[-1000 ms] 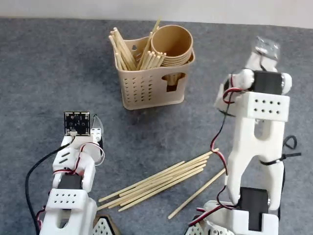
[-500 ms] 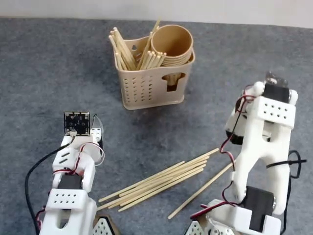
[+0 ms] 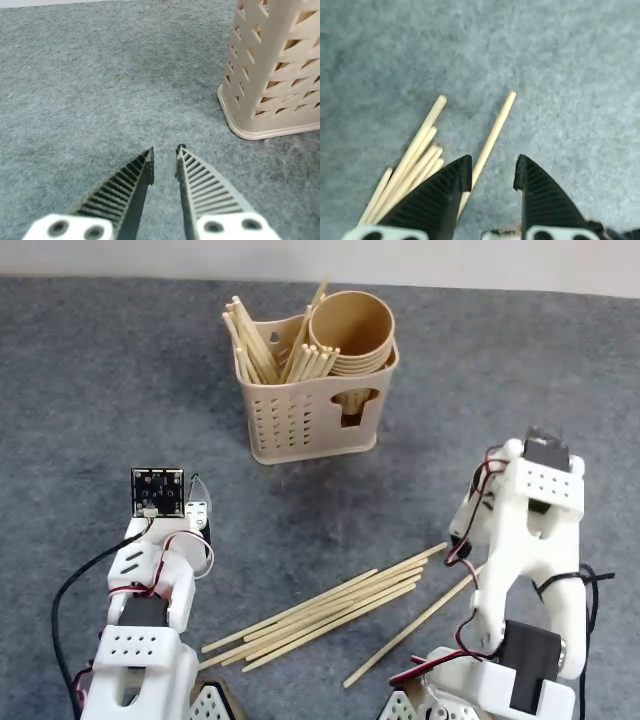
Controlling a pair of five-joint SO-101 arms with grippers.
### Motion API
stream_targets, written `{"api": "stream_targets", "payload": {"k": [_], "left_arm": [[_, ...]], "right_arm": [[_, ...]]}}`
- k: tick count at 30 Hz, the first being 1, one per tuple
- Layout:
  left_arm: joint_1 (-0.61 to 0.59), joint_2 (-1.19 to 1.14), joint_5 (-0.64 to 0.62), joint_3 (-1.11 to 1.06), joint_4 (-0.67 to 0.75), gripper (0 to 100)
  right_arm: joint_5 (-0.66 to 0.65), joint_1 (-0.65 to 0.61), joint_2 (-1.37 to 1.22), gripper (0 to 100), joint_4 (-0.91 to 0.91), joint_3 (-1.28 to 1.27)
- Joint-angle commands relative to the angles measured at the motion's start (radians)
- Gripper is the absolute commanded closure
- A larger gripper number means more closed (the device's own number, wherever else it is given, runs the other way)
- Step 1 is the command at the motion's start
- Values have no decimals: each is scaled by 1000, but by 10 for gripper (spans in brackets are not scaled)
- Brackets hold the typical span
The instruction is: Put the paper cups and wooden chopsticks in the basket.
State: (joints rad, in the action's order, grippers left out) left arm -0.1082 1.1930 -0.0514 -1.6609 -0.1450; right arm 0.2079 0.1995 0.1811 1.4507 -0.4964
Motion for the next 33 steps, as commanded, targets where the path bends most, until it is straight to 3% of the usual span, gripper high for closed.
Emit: {"api": "stream_targets", "payload": {"k": [1, 7, 17, 24, 29, 33], "left_arm": [[-7, 19, -5, 2, 2, 906], [-7, 19, -5, 2, 2, 906], [-7, 19, -5, 2, 2, 906], [-7, 19, -5, 2, 2, 906], [-8, 19, -5, 1, 2, 906], [-8, 19, -5, 1, 2, 906]], "right_arm": [[3, 28, 50, 846, -93, -54], [2, 97, 48, 846, -216, -148], [2, 108, 41, 846, -420, -318], [8, 102, 41, 851, -450, -340], [3, 101, 48, 998, -449, -338], [3, 101, 51, 995, -389, -338]]}}
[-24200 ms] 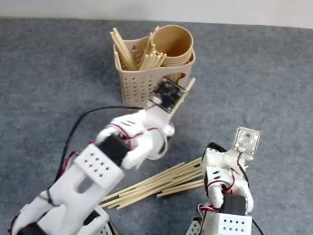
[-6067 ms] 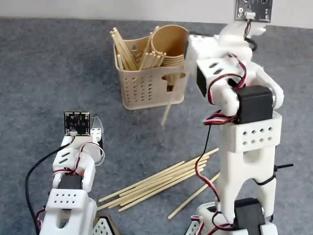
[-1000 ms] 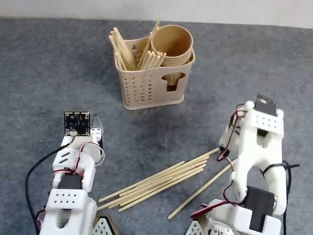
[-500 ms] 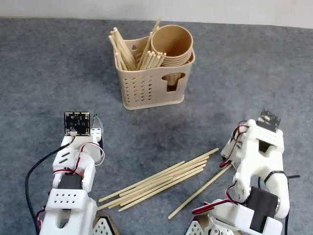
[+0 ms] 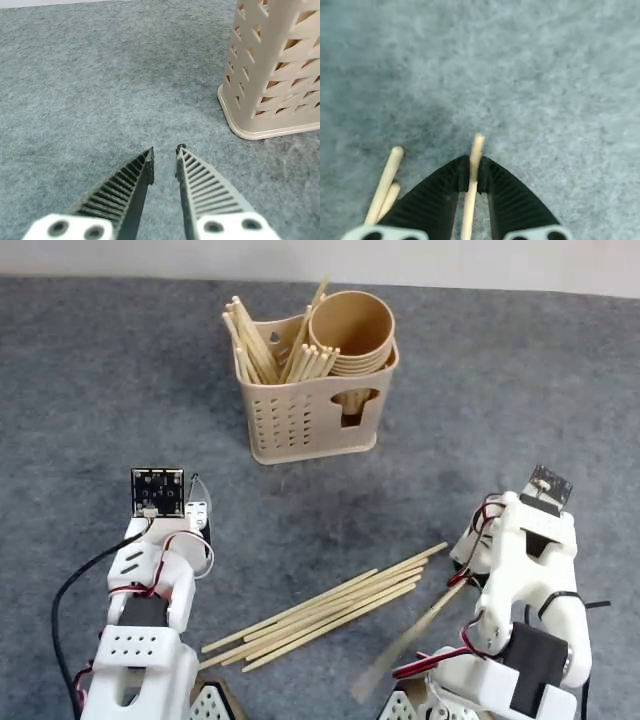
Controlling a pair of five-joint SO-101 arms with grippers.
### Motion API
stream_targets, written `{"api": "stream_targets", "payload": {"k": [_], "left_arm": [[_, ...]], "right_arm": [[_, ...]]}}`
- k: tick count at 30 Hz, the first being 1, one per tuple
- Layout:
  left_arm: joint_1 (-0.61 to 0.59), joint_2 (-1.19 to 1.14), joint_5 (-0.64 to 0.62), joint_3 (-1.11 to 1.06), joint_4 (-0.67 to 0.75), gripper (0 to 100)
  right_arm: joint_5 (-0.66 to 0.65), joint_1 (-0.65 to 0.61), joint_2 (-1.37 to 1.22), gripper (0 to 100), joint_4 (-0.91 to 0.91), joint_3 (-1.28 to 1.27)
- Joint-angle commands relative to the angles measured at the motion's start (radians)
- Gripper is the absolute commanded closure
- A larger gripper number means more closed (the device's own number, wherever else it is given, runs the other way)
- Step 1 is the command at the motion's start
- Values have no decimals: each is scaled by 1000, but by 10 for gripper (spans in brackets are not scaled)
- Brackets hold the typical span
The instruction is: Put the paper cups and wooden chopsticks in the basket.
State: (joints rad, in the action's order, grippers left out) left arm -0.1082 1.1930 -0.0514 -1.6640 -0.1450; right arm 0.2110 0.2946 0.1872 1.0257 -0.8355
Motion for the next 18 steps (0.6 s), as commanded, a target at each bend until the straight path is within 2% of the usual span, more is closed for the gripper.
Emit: {"api": "stream_targets", "payload": {"k": [1, 11, 18], "left_arm": [[-8, 19, -5, 4, 2, 906], [-10, 19, -5, 4, 2, 906], [-10, 19, -5, 4, 2, 906]], "right_arm": [[0, 5, 45, 995, 65, 5], [9, -31, 205, 994, 203, 85], [126, -102, 429, 994, 203, 79]]}}
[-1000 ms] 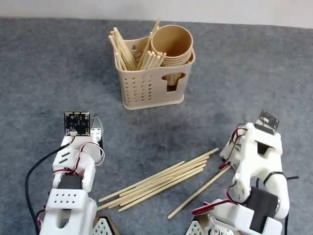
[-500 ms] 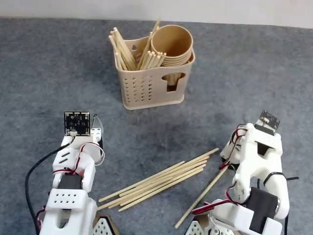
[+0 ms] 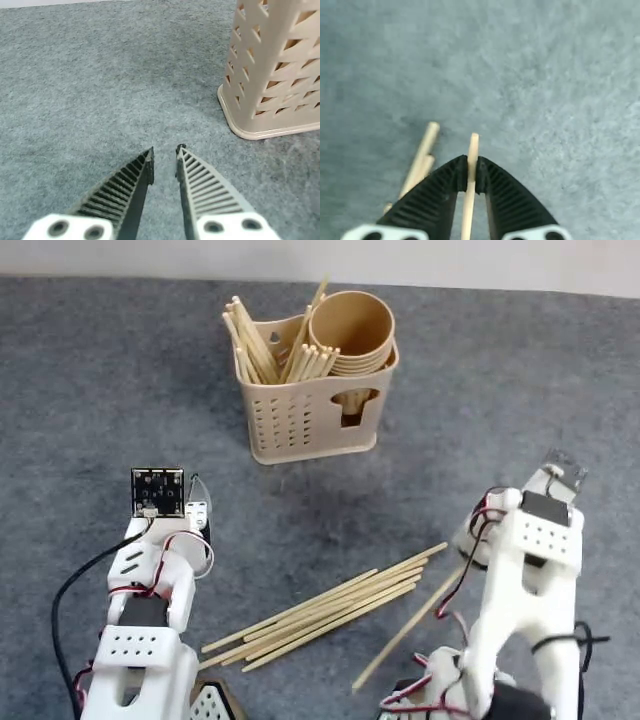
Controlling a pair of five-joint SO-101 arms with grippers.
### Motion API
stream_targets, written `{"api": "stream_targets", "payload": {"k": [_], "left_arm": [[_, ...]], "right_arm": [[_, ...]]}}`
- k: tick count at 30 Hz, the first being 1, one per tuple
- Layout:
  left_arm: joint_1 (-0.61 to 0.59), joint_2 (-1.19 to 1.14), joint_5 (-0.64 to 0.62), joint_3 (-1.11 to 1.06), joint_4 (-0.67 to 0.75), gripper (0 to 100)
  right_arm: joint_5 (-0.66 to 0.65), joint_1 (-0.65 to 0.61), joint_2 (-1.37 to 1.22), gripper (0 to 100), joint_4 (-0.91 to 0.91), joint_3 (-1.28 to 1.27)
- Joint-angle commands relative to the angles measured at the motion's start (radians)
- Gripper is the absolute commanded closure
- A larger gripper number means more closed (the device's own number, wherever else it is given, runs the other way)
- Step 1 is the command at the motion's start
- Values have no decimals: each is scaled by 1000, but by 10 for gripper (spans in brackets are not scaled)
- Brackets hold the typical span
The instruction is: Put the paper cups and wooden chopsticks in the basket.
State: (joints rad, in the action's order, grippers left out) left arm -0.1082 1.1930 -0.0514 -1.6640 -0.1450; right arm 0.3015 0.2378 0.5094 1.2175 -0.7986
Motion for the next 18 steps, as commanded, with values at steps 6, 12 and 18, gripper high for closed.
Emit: {"api": "stream_targets", "payload": {"k": [6, 12, 18], "left_arm": [[-10, 19, -5, 4, 2, 906], [-12, 19, -5, 4, 2, 906], [-10, 19, -5, 4, 2, 906]], "right_arm": [[38, -97, 232, 994, 12, 42], [38, -107, 318, 994, 12, 48], [32, -136, 415, 994, -45, 50]]}}
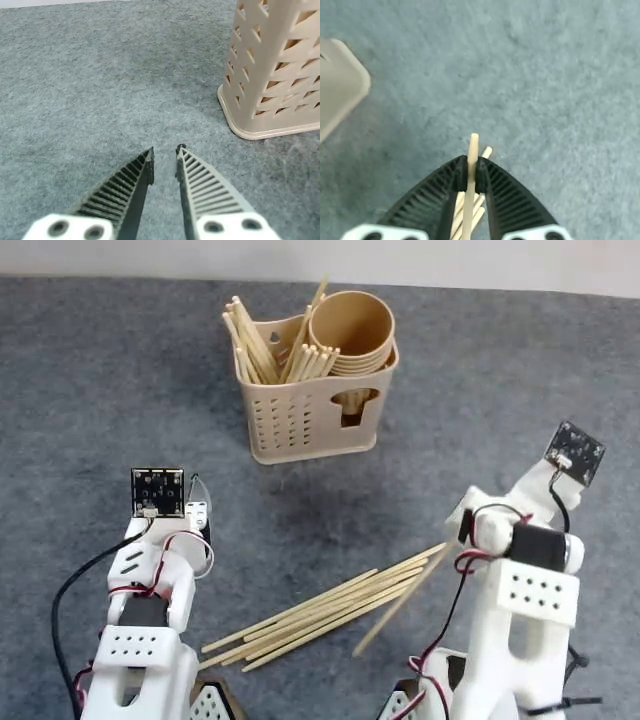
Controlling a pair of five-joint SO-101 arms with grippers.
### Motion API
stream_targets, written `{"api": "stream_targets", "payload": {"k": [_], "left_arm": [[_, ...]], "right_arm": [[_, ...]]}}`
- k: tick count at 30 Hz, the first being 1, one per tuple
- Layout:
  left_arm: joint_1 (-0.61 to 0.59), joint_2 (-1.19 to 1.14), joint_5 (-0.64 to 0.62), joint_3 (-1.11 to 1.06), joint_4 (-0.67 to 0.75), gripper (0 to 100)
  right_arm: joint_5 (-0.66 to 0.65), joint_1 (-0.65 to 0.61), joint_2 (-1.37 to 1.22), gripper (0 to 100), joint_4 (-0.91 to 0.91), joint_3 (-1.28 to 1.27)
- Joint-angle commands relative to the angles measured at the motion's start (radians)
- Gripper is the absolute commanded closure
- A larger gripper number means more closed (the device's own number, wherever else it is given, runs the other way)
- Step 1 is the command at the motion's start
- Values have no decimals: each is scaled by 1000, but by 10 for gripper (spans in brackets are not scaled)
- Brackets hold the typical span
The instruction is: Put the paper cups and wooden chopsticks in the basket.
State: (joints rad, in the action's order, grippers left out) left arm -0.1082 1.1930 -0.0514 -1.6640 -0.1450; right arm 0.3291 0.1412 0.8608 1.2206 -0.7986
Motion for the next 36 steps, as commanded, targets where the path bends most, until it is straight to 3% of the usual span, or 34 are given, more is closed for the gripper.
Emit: {"api": "stream_targets", "payload": {"k": [1, 16, 24, 36], "left_arm": [[-10, 19, -5, 4, 2, 906], [-8, 19, -5, 4, 2, 906], [-8, 19, -5, 4, 2, 906], [-7, 19, -5, 4, 2, 906]], "right_arm": [[3, -53, 82, 994, -62, 50], [6, -298, 277, 994, -475, 61], [9, -375, 278, 994, -653, 197], [2, -492, 196, 994, -1093, 219]]}}
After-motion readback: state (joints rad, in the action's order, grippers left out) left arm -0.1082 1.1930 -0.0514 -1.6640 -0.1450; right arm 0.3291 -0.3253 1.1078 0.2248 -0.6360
